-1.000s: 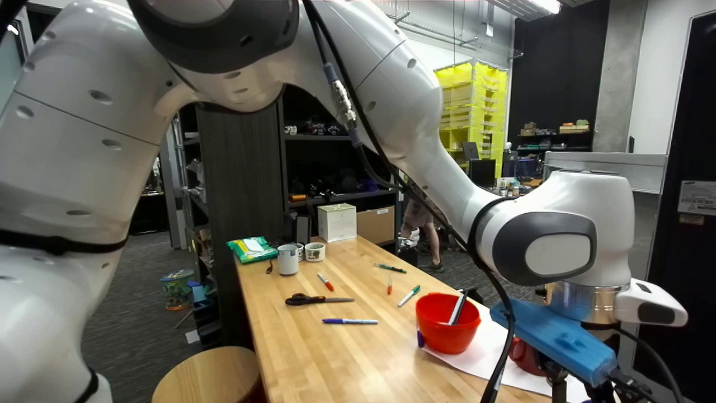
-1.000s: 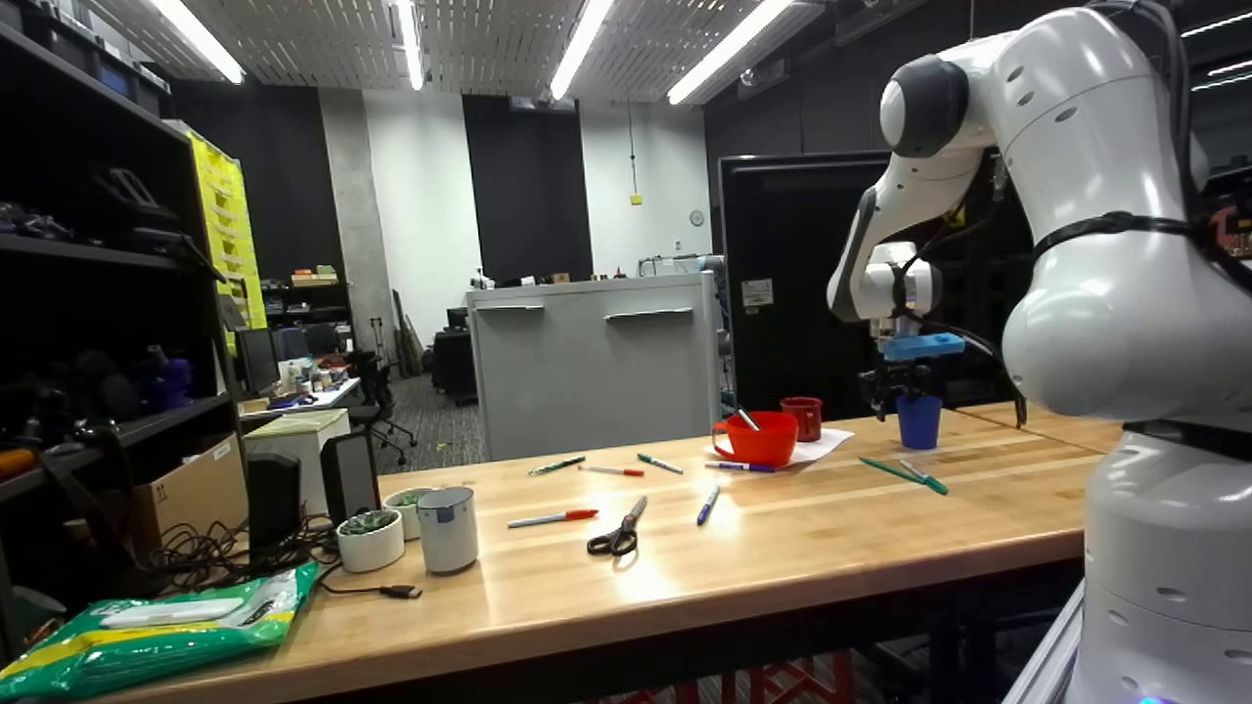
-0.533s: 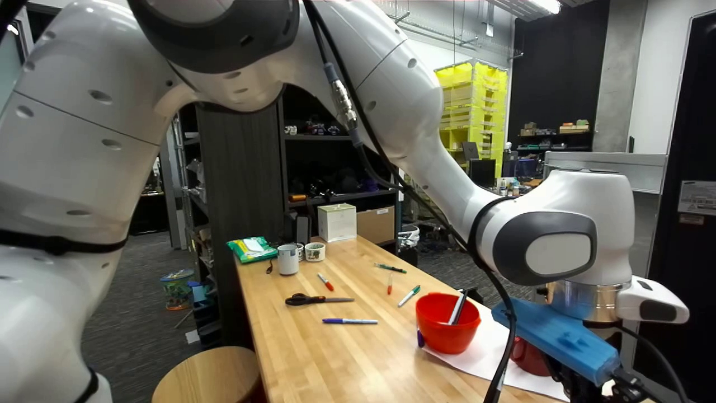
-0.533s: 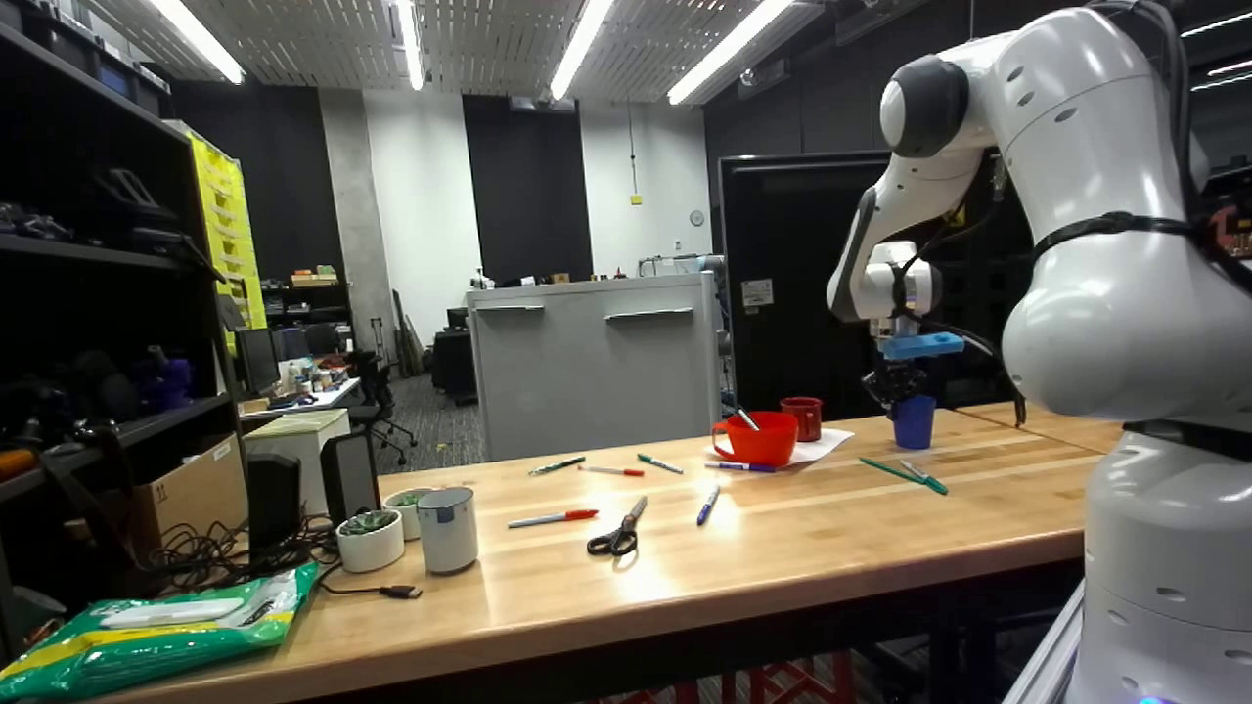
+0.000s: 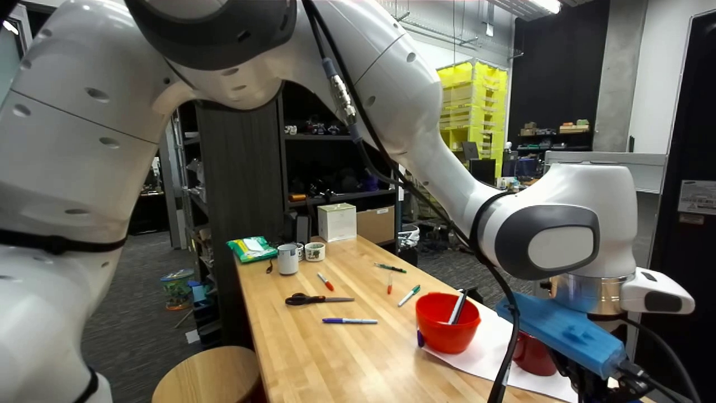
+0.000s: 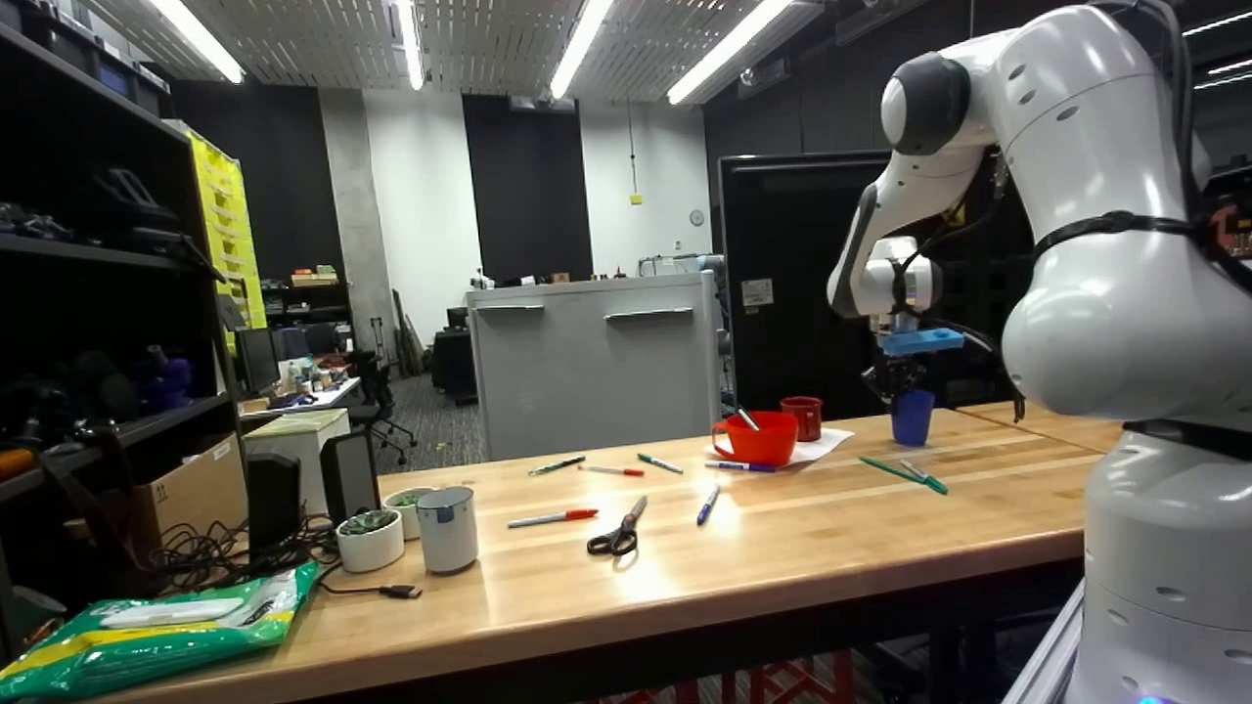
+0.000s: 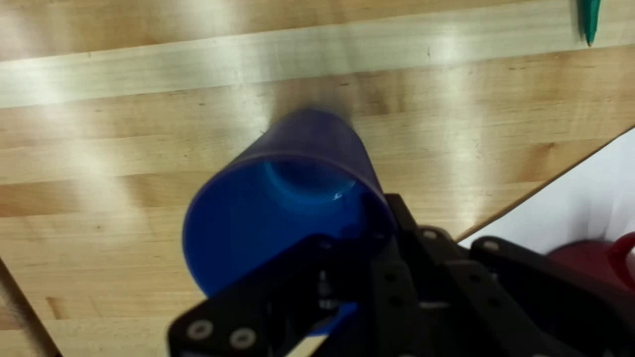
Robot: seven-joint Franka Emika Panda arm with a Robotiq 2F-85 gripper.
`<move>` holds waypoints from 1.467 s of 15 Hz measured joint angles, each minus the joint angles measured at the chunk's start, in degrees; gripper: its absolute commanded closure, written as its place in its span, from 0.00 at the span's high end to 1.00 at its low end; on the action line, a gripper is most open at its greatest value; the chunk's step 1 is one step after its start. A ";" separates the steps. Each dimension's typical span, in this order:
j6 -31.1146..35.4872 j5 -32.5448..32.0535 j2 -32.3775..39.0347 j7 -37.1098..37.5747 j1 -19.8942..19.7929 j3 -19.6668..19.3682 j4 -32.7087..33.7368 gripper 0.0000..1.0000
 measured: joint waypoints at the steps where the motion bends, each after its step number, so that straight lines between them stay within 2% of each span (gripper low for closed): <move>1: 0.06 -0.15 -0.40 -0.02 0.04 0.01 0.06 0.01; 9: -0.23 -0.82 -7.75 -1.33 1.63 0.40 -0.50 0.01; 15: -4.13 -0.77 -15.70 -3.52 2.83 0.47 -2.31 0.05; 22: -4.34 -0.77 -16.62 -3.71 2.96 0.47 -3.47 0.05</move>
